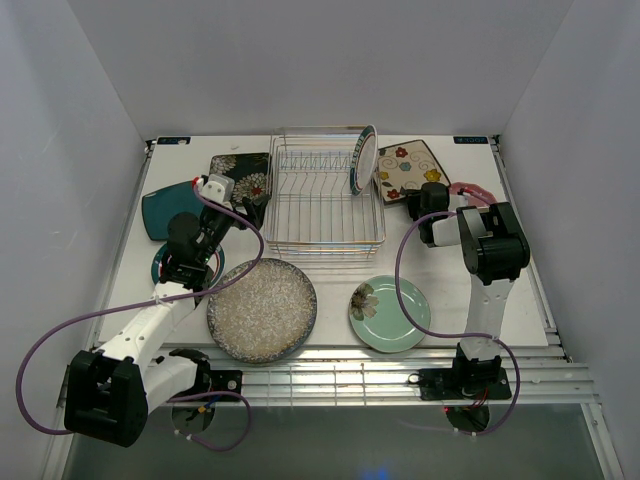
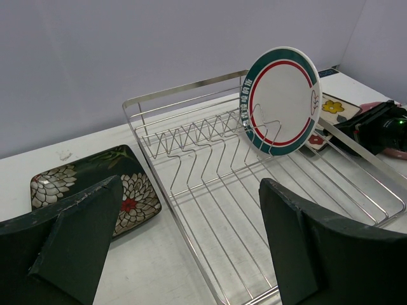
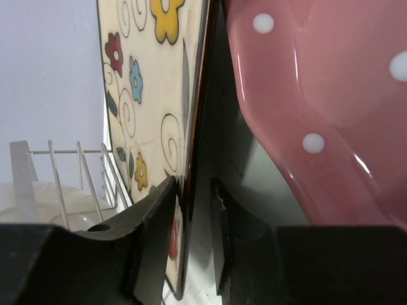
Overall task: Load the plates into the dish rack
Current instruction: Pick up the plate from the corner of the board.
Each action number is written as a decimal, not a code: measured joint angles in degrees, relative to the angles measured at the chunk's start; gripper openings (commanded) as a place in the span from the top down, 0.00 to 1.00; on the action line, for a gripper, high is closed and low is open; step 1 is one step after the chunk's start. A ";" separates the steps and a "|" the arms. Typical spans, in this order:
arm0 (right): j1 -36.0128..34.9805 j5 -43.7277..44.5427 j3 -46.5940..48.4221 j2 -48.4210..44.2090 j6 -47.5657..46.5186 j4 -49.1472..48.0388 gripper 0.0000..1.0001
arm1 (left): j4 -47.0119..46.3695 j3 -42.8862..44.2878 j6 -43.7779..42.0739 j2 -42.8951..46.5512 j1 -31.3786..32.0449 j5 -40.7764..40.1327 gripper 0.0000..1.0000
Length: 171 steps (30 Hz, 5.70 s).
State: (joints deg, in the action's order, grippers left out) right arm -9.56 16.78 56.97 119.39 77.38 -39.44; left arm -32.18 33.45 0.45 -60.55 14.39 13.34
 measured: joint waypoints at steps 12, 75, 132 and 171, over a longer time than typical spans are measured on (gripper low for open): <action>0.15 0.09 0.35 0.00 3.37 -1.05 0.92 | 0.00 0.00 0.00 0.02 0.00 0.00 0.02; -0.31 13.05 -11.78 -18.10 -9.70 5.25 0.92 | 0.00 -0.04 0.00 0.90 0.00 -0.07 0.02; 4.83 0.76 -19.26 -18.16 -12.20 2.56 0.56 | 0.07 -0.07 0.00 0.87 0.00 0.83 0.02; 6.08 -2.25 -15.02 -12.72 -14.49 -0.96 0.52 | 0.57 -0.07 0.00 0.87 0.00 2.64 0.02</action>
State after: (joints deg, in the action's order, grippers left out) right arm -3.49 14.52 41.95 106.67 62.89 -40.40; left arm -31.62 33.39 0.45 -59.68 14.39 15.99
